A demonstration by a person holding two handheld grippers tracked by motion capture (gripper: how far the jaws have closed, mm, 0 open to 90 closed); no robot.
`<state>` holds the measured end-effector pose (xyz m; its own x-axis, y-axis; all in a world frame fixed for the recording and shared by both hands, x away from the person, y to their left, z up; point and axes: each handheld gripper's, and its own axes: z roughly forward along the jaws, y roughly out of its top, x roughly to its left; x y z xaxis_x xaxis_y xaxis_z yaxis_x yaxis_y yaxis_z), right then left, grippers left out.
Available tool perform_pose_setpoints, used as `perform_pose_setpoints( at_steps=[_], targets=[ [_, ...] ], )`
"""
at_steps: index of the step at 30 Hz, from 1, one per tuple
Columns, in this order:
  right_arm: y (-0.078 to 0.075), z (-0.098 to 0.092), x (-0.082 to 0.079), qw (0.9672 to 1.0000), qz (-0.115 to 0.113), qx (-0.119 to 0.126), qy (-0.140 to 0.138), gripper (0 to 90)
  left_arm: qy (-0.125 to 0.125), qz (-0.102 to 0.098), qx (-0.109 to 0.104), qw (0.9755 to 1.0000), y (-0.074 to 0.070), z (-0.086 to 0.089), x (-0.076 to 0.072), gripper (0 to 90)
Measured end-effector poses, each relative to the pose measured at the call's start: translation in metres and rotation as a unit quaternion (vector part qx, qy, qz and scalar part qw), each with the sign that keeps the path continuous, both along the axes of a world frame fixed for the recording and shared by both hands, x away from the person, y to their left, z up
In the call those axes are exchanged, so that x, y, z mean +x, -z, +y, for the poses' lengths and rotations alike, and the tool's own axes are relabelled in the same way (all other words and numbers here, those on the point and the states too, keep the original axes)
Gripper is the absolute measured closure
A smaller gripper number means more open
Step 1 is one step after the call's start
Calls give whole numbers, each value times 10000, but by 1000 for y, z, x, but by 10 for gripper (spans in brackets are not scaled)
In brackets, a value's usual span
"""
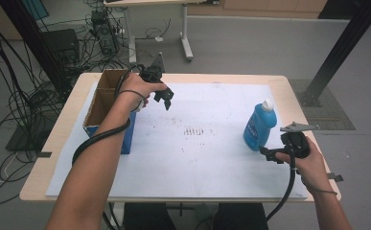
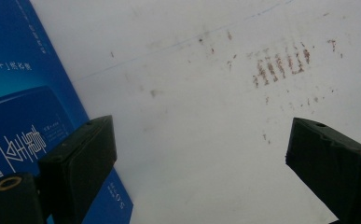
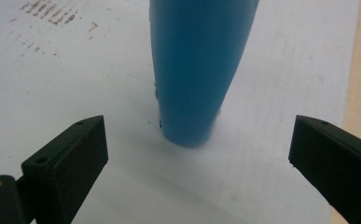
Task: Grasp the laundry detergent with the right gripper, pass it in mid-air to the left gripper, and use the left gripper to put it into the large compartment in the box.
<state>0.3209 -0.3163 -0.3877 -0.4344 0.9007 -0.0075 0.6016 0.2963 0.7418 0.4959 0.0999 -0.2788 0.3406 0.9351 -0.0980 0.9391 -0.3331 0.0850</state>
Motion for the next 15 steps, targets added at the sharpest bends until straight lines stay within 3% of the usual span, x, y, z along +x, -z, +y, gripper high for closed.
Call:
perform_pose_setpoints(
  at_steps=[2,7,15],
  targets=[
    [4,1,0,9998,-216,-16,-44,41,15,4,-5,10000,1,0,0,89],
    [11,0,0,9993,-379,39,-4,40,33,17,-5,10000,2,-1,0,89],
    [23,-1,-1,9961,-795,388,-19,39,32,0,11,10000,0,1,0,90]
  ],
)
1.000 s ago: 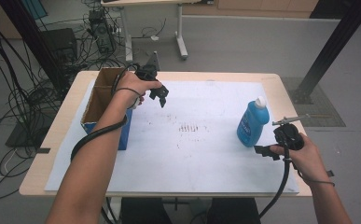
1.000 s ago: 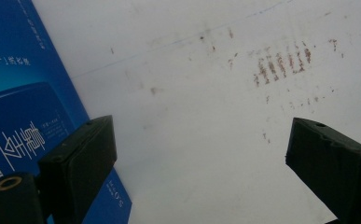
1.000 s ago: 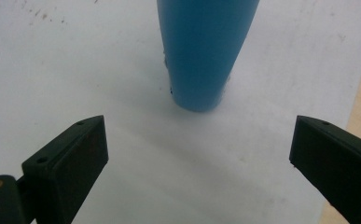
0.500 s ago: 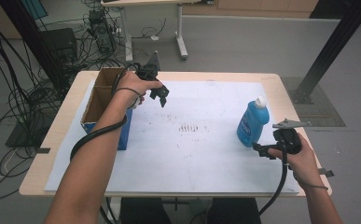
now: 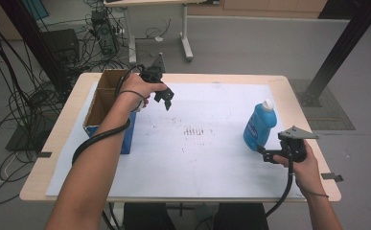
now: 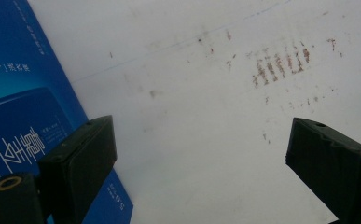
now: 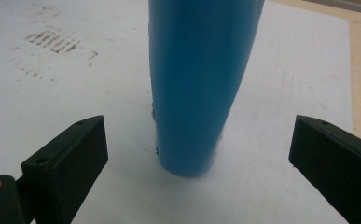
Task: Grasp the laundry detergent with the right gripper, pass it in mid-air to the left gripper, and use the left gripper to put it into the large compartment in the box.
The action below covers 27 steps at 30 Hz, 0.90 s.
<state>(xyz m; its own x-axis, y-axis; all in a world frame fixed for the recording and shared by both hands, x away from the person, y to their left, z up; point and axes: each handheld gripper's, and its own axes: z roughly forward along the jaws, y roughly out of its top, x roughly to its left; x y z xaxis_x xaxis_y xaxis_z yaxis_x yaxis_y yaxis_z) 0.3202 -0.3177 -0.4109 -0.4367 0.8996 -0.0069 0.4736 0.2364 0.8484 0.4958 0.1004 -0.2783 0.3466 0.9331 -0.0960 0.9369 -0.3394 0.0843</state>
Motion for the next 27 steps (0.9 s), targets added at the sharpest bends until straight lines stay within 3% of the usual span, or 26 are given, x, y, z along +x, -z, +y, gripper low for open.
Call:
perform_pose_setpoints(
  at_steps=[10,27],
  targets=[
    [8,-1,1,9993,-245,290,-50,33,-38,-27,15,10000,-1,2,-1,90],
    [17,8,2,9970,-362,678,-91,30,35,-89,27,10000,-2,0,-2,90]
  ],
)
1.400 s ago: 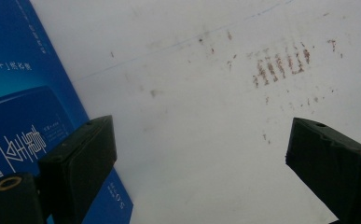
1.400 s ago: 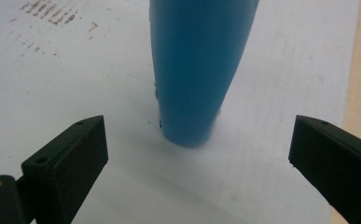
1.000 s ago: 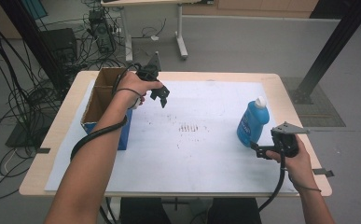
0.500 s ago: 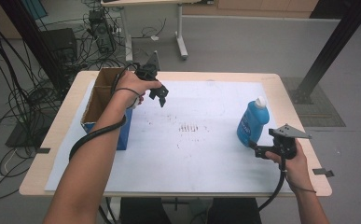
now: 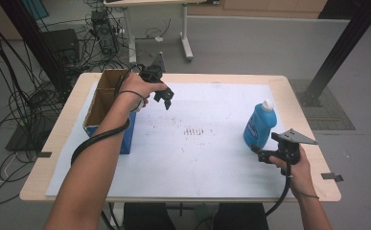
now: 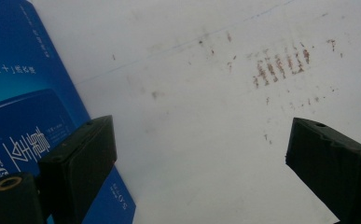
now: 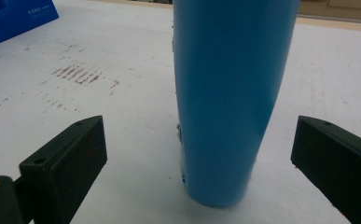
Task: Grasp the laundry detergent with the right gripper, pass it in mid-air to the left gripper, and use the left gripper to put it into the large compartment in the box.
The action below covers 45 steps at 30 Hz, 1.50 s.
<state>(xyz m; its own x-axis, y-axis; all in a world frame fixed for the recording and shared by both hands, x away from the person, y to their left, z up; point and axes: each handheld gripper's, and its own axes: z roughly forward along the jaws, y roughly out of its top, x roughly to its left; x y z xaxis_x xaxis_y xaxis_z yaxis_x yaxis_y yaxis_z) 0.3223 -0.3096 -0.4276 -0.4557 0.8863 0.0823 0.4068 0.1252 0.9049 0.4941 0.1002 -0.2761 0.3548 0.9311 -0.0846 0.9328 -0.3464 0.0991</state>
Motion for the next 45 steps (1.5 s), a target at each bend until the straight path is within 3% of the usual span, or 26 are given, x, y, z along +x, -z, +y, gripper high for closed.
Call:
perform_pose_setpoints(
  at_steps=[20,45],
  targets=[
    [11,8,6,9993,-217,287,130,31,47,-35,-17,10000,-1,-3,0,89],
    [22,15,19,9978,-486,329,305,33,75,-20,6,10000,0,-6,0,90]
  ],
)
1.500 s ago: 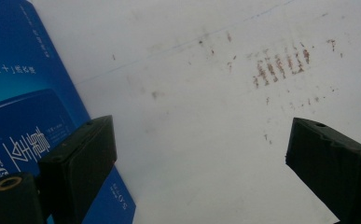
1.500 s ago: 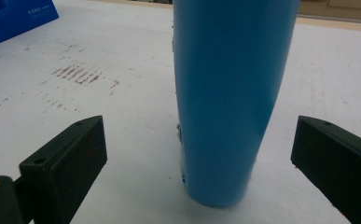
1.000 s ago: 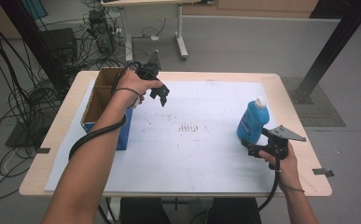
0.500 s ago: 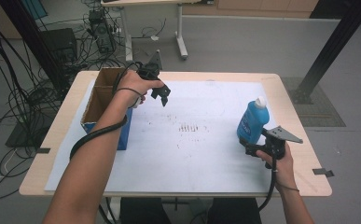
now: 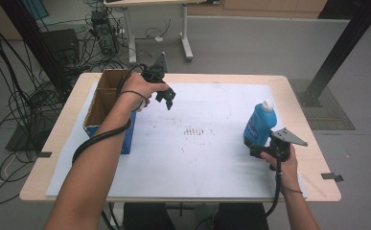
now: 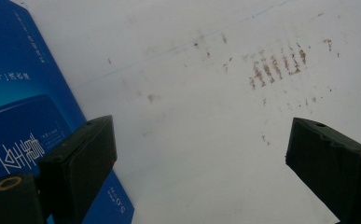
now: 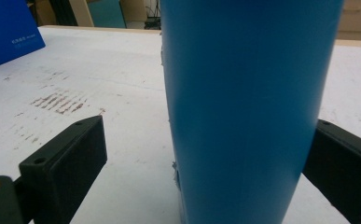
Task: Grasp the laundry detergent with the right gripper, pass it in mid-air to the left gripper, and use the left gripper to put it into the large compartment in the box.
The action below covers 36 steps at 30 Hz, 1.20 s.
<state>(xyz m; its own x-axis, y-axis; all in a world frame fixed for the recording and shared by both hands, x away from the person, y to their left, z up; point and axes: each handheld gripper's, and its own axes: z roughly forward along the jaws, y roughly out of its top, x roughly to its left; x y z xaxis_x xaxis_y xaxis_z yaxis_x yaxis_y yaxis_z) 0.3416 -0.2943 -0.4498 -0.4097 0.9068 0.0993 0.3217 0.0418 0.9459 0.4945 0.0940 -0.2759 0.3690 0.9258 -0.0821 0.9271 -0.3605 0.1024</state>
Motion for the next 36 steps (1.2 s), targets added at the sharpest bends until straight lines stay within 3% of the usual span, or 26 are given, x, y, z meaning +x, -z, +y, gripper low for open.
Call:
perform_pose_setpoints(
  at_steps=[8,36],
  targets=[
    [2,0,4,9999,-118,24,34,32,12,0,0,10000,0,-2,1,90],
    [6,1,8,9998,-116,119,129,32,27,1,22,10000,-1,-1,0,90]
  ],
)
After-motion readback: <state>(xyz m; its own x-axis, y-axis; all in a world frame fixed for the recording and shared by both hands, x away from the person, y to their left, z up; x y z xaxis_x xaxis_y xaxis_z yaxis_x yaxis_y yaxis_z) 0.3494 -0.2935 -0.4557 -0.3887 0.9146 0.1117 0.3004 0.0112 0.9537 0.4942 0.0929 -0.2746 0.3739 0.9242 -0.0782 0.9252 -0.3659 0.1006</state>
